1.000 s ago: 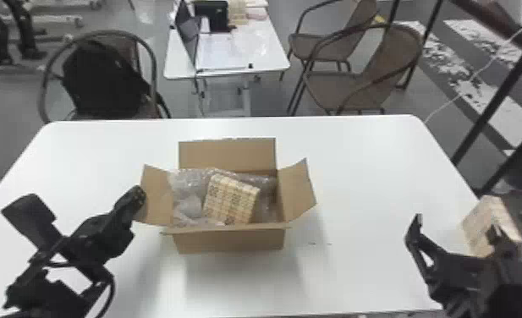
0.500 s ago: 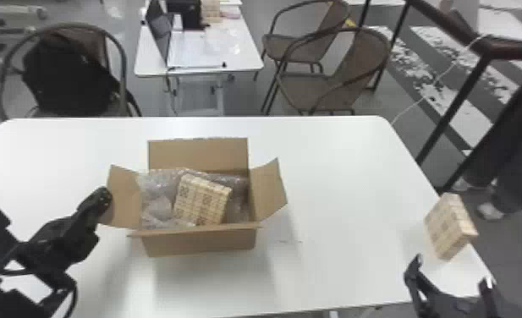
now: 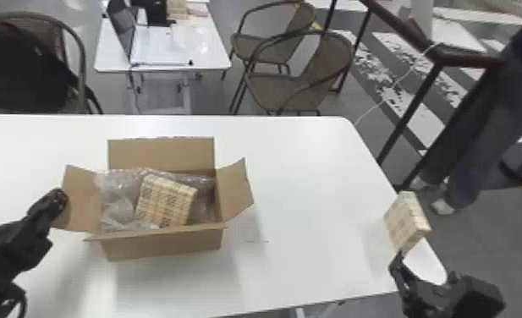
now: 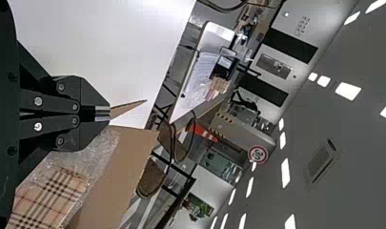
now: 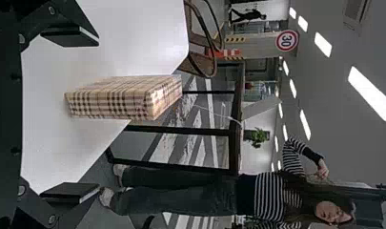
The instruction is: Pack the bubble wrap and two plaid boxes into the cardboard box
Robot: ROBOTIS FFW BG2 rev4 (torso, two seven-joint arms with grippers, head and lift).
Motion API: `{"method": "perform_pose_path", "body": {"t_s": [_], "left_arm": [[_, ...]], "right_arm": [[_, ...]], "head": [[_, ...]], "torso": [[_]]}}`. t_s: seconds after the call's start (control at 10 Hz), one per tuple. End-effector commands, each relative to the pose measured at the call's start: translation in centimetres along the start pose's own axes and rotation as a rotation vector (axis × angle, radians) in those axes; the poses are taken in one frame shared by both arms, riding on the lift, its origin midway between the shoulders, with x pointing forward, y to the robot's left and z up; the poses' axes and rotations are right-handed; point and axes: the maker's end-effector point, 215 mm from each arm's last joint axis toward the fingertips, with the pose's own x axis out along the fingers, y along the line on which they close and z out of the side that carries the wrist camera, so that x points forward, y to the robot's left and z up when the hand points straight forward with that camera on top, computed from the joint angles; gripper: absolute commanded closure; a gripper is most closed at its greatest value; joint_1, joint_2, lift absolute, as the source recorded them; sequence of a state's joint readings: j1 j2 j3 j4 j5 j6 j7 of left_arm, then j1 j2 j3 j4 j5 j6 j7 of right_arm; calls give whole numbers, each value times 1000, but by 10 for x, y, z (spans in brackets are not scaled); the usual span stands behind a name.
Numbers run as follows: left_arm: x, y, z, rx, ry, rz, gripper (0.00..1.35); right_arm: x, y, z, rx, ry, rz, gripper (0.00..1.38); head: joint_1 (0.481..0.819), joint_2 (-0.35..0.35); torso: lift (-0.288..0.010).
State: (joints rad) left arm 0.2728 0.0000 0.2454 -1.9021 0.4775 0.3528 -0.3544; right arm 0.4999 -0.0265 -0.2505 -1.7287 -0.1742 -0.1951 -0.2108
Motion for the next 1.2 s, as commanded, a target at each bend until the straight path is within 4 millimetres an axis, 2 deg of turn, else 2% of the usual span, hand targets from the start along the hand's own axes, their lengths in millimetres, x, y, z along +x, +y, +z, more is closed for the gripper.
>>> {"method": "perform_pose_path", "body": {"t_s": [0.0,0.2,0.4,0.7,1.0,1.1], "left_arm": [[0,-1,0,-3,-1,-2,1208],[0,-1,0,-5,-1,-2,1208],[0,-1,-1,-5,0,-3,1208],[0,-1,-1,-5,0,-5,1208],[0,-2,-1,-5,0,-8,1208],[0,-2,-2,-6,1,-8,1208]], "right_arm": [[18,-6,-9,19,15,21,211],[35,4,-15,21,30,69,211],[50,4,-16,24,38,97,211],[75,6,-5,-3,29,130,211],[93,18,-3,11,35,180,219],[95,18,-3,7,34,181,355]], "head": [[695,-211],[695,-218],[695,-220],[695,-230],[695,-228],[695,-226]], "torso": [[-109],[-109],[-109],[-109],[-109],[-109]]}}
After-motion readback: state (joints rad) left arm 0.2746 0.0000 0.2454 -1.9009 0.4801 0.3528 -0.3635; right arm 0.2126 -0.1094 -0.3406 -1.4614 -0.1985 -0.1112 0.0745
